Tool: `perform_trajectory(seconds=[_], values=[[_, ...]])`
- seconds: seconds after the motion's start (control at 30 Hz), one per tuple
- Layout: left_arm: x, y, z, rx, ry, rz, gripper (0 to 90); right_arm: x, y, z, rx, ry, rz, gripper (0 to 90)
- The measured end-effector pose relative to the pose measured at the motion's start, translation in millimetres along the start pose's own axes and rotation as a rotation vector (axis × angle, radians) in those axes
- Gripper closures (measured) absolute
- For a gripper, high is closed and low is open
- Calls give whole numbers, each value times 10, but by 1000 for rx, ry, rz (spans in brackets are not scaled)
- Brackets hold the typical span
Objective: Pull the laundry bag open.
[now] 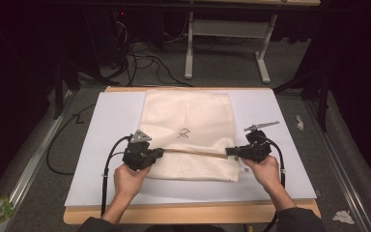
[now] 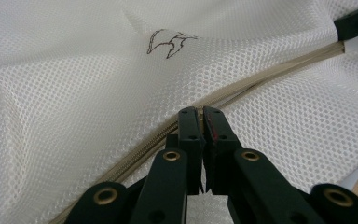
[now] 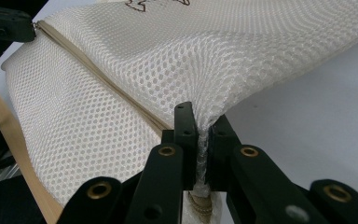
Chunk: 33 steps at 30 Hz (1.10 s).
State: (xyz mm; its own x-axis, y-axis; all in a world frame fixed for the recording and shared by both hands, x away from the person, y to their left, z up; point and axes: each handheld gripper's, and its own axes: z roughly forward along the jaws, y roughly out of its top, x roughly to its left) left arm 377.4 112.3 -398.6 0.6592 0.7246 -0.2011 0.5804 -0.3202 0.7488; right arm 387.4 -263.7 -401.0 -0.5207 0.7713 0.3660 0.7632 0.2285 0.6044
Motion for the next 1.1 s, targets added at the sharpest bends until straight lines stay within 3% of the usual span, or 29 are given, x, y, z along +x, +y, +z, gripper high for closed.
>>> perform_trajectory(seconds=[0.33, 1.1], values=[[22, 33, -68, -24, -2, -19, 872, 23, 29, -14, -2, -4, -2, 870], [152, 20, -219, -35, 42, -37, 872, -5, 24, -66, -8, -17, -7, 869]])
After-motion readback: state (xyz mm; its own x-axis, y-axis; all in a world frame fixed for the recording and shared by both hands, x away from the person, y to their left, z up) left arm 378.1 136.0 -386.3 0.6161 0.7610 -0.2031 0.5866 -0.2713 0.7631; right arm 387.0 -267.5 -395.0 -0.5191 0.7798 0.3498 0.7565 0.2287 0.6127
